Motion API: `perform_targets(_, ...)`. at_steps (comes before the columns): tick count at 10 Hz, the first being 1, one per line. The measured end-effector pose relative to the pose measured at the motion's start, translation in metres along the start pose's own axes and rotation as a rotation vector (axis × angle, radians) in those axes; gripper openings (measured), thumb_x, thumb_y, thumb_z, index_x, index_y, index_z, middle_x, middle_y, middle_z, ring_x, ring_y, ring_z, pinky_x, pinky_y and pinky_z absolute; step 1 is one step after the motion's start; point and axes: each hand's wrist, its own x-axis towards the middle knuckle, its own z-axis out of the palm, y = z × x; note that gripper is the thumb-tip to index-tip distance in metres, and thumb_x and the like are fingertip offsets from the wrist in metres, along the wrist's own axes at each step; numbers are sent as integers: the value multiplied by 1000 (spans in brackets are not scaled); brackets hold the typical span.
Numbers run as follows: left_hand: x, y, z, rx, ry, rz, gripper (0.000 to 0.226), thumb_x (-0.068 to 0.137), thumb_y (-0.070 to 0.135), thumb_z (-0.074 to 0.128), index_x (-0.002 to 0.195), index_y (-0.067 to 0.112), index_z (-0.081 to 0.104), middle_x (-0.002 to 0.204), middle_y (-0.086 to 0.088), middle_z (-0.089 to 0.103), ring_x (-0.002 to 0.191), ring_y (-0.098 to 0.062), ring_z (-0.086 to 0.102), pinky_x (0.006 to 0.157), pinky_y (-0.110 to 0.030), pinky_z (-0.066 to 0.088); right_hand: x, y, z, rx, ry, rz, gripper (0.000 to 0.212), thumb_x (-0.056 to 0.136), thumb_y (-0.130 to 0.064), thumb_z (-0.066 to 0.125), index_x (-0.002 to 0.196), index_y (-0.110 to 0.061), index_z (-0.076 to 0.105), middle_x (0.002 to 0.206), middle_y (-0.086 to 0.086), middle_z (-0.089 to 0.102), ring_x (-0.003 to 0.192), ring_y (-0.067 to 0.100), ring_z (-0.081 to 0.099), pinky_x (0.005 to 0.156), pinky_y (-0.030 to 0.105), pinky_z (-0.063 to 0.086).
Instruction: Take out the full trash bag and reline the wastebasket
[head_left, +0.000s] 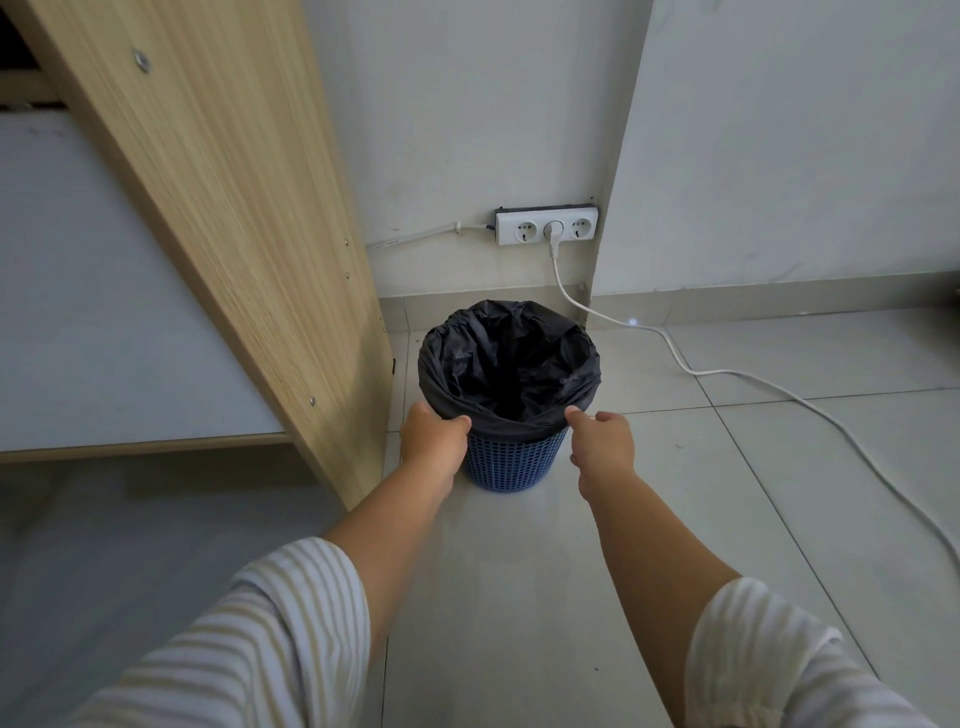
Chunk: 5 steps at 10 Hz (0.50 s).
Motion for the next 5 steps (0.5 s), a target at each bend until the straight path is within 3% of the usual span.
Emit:
perform_targets(1,3,5,-5,206,54,66,60,90,24,59,144,14,34,146,-8,37,128,-30,44,103,-39,41,-6,-5,-6,-133,76,-165,51,93,-31,55,137,-10,43,140,12,44,114,28,52,93,39,43)
perform_targets(2,1,16,-9,402,40,192,67,92,30,56,150,18,24,152,-7,29,138,-29,33,111,-46,35,-13,-14,-11,-325,117,-390,43,95,-29,49,134,-10,48,137,11,45,122,28,47,101,39,39)
perform_targets(4,-9,51,-7,809,-56,444,67,96,38,44,152,17,15,161,-4,13,148,-27,7,120,-42,13,-24,-31,-6,-745,5,-685,44,97,-31,44,136,-10,47,142,10,45,132,28,38,109,38,31)
perform_targets(5,-15,66,-3,888,-76,516,65,97,38,42,153,19,13,162,-3,9,149,-28,3,120,-44,11,-23,-39,1,-898,-39,-768,49,99,-34,41,143,-12,40,150,8,36,142,25,27,117,38,23)
